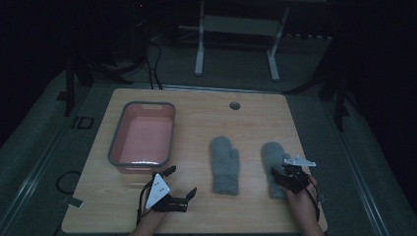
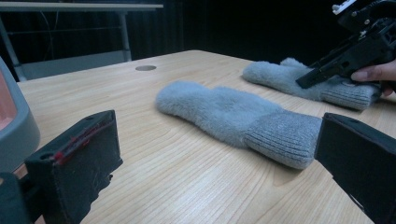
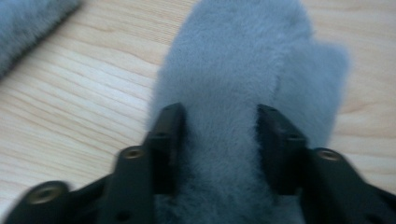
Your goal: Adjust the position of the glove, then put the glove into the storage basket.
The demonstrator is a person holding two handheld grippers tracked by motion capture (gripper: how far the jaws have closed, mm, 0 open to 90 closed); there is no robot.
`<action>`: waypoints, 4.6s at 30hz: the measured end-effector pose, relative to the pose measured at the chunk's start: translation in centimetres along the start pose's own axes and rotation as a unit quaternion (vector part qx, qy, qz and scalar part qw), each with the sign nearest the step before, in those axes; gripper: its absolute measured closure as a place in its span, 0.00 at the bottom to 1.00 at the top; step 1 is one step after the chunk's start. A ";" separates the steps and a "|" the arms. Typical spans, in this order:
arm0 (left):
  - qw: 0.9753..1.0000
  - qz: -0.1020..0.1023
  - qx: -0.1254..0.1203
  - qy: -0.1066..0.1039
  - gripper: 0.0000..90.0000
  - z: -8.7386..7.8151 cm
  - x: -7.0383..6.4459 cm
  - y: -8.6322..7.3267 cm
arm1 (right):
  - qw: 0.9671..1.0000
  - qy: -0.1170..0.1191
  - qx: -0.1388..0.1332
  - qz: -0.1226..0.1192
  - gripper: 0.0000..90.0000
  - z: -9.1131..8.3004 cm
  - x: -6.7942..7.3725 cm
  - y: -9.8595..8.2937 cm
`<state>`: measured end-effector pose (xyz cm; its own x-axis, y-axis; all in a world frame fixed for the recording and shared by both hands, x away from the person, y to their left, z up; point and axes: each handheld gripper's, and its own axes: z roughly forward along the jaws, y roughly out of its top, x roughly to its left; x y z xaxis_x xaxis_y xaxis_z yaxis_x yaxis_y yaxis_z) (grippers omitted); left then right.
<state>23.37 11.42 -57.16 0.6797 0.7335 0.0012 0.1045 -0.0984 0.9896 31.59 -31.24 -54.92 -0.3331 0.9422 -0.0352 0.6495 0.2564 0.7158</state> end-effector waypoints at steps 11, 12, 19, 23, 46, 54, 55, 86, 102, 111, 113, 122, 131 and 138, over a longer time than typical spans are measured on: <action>1.000 0.000 0.000 0.002 0.01 0.0 0.0 0.0 | 0.996 -0.008 -0.055 0.071 0.89 -2.9 2.7 2.6; 1.000 0.001 0.000 0.002 0.01 0.0 0.0 0.0 | 0.995 -0.004 -0.061 0.080 0.89 -3.2 3.3 2.9; 1.000 0.002 0.000 0.000 0.01 0.0 0.0 0.0 | 0.994 0.005 -0.059 0.092 0.89 -3.1 7.7 4.8; 1.000 0.002 0.001 -0.002 0.01 0.0 0.0 0.0 | 0.993 0.015 -0.061 0.100 0.89 -3.0 9.6 5.8; 1.000 -0.004 0.000 -0.003 0.01 0.0 0.0 0.0 | 0.995 0.056 -0.017 0.075 0.89 0.9 16.5 7.5; 1.000 -0.006 0.000 -0.003 0.01 0.0 0.0 0.0 | 0.996 0.066 -0.001 0.067 0.82 2.2 17.2 6.8; 1.000 -0.007 0.000 -0.003 0.01 0.0 0.1 0.0 | 0.995 0.067 0.003 0.069 0.81 2.4 17.2 6.7; 0.996 -0.032 0.078 0.003 0.01 1.0 0.2 1.1 | 0.978 0.194 -0.032 -0.076 0.16 -0.4 9.0 7.3; 0.990 -0.061 0.111 -0.056 0.01 5.3 -0.2 5.3 | 0.971 0.217 -0.072 -0.066 0.12 -1.6 6.3 6.7; 0.980 -0.091 0.173 -0.048 0.01 9.7 0.2 6.1 | 0.975 0.217 -0.043 -0.027 0.47 -0.1 7.1 7.4; 0.978 -0.091 0.180 -0.050 0.07 10.1 0.3 6.1 | 0.975 0.218 -0.039 -0.024 0.50 0.3 7.3 7.4; 0.960 -0.095 0.261 -0.032 0.32 13.3 1.6 5.2 | 0.980 0.196 0.021 -0.026 0.46 3.7 8.9 5.8; 0.952 -0.111 0.282 -0.038 0.32 14.5 1.8 4.6 | 0.971 0.231 0.057 -0.011 0.40 5.1 7.9 5.6; 0.941 -0.129 0.309 -0.058 0.30 15.5 2.4 3.9 | 0.961 0.268 0.066 -0.017 0.71 5.5 7.5 5.4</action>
<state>36.64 2.34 -55.52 0.6447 0.7115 -0.2794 0.6545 -0.3250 0.6827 36.35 -21.55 -55.14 -0.6365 0.6960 0.3323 0.7015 0.3434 0.6245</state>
